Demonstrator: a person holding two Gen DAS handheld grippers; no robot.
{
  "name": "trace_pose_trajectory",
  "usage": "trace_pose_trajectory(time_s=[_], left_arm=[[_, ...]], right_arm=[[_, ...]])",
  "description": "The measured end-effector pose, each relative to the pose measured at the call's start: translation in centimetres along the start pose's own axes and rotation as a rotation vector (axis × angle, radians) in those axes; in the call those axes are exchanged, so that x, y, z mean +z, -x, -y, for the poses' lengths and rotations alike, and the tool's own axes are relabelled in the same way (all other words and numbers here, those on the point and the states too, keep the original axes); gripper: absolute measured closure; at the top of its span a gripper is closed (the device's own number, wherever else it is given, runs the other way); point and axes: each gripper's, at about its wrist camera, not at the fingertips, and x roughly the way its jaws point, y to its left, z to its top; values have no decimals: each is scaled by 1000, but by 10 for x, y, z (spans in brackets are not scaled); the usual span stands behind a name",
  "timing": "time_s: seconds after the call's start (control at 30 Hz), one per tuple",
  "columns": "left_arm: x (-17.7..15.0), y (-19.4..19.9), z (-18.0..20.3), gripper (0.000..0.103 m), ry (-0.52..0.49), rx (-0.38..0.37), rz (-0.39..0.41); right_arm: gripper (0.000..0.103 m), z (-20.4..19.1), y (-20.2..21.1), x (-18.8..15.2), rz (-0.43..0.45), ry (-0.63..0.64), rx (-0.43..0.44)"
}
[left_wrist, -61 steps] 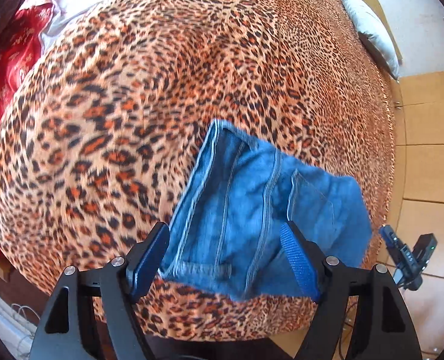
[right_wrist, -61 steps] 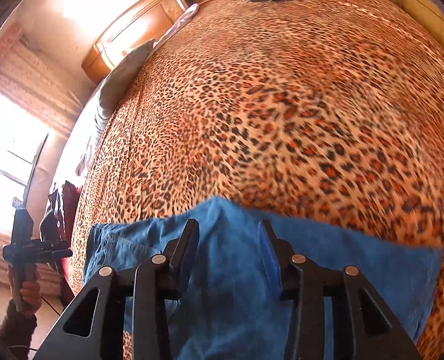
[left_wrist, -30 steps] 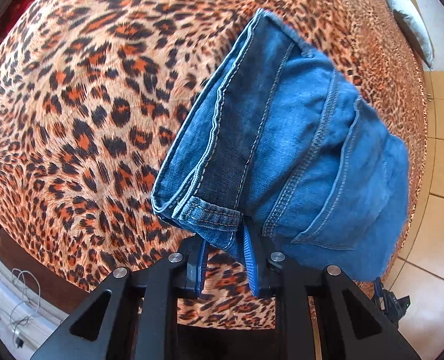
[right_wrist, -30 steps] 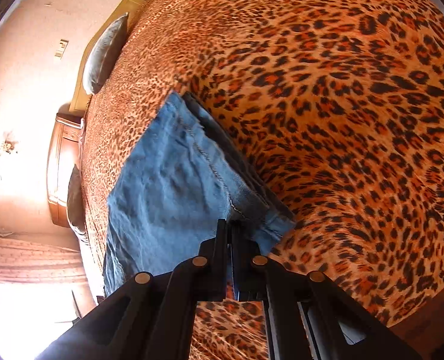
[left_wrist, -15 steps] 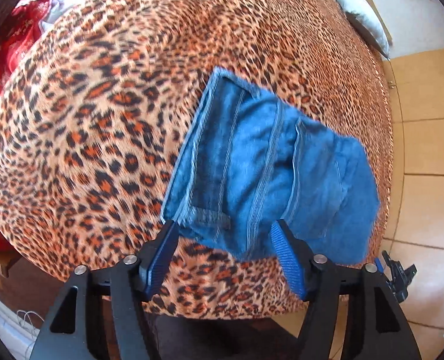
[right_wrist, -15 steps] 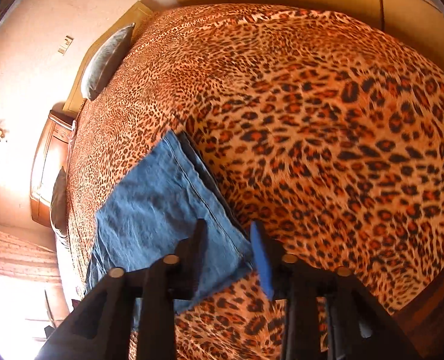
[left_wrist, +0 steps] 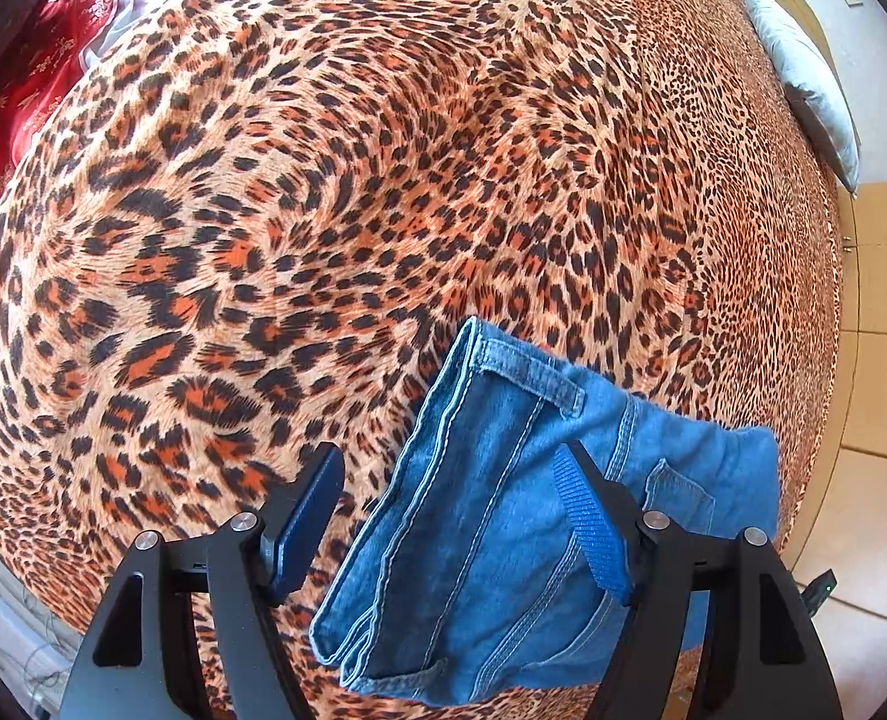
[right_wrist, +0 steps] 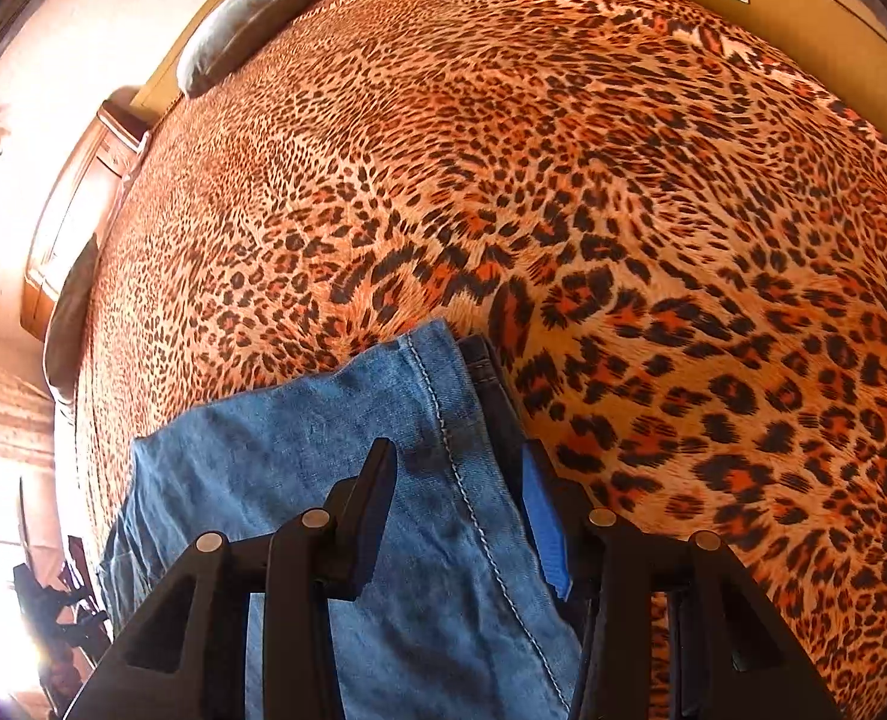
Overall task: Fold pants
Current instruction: 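Lift and fold the shorts again with both tools, then lay them down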
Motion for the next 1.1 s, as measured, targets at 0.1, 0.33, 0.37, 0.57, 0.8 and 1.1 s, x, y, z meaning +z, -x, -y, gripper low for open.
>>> trace_pose_trajectory(time_s=[0.1,0.33,0.37,0.57,0.8,1.1], left_arm=[[6,-21,5,40,5,27,-44],[-2,-37,39,57,-131,232,-6],[-3,-34,41,57,-137,235,-4],[-36,22,44,38,-143,176,180],[-85,-15,51,34,-209,-7,33],[-100,-57,66,37,-427,193,-15]], right_arm=[[71,-14,-6,1,-7,98,-85],[94,-13,-12,-1,-19,116,-131],[94,-13,-11,-2,-20,107,-130],[74,1,32,-5,86,-22,-18],[69,-14,49,-49,62,3,127],[66,24,41,-86,6,-155,104]])
